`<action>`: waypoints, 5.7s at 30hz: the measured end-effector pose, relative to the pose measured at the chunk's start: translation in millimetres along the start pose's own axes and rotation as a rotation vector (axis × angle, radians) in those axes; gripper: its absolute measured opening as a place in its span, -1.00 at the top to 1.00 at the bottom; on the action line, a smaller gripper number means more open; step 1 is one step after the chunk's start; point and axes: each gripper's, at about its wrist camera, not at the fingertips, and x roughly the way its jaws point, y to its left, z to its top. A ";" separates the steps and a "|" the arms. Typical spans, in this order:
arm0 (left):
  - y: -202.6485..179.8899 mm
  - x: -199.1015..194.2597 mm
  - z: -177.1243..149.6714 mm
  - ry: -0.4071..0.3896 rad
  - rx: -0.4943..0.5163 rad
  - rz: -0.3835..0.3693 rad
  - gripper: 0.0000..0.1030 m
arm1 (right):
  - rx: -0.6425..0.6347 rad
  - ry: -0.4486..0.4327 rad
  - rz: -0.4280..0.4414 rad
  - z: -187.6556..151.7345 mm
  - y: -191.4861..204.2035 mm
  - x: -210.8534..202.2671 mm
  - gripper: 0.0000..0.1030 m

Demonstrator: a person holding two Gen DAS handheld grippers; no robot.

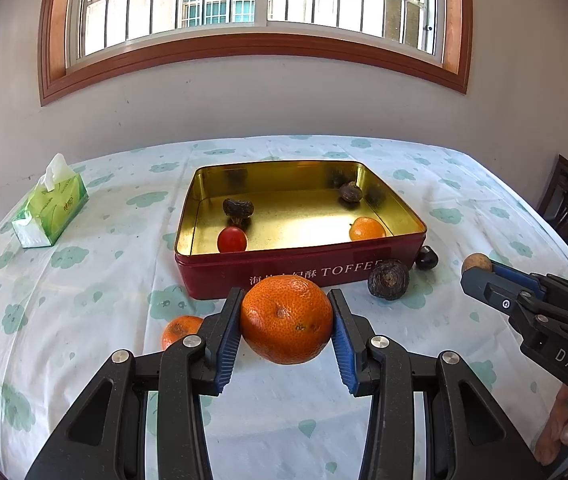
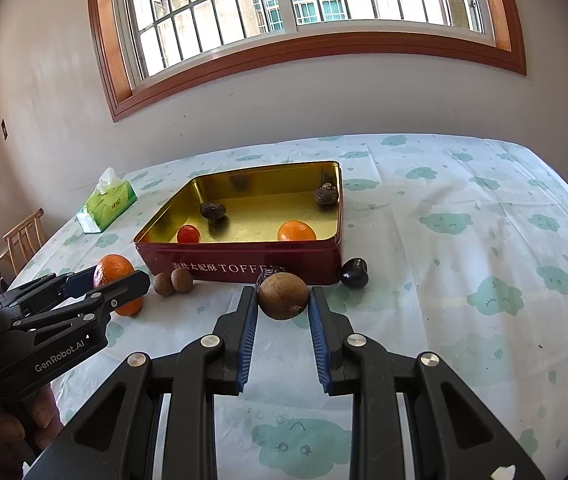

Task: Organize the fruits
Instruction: 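Lift the tangerine with the left tool while the right tool lifts the kiwi, then carry the tangerine and kiwi over the red tin with both tools, then lower the tangerine and kiwi into the tin with both tools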

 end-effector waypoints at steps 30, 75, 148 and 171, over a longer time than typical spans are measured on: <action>6.0 10.1 24.3 -0.032 -0.004 0.003 0.18 | -0.028 -0.022 0.016 22.3 11.4 8.1 0.53; 13.5 35.5 53.8 -0.046 0.006 0.017 0.17 | -0.031 -0.020 0.027 44.1 16.4 32.7 0.53; 37.5 100.3 81.3 -0.029 0.004 0.035 0.17 | -0.008 0.006 0.025 64.5 4.0 95.4 0.53; 43.1 116.3 89.9 -0.024 -0.006 0.030 0.17 | 0.009 0.016 0.022 70.6 -2.0 119.9 0.53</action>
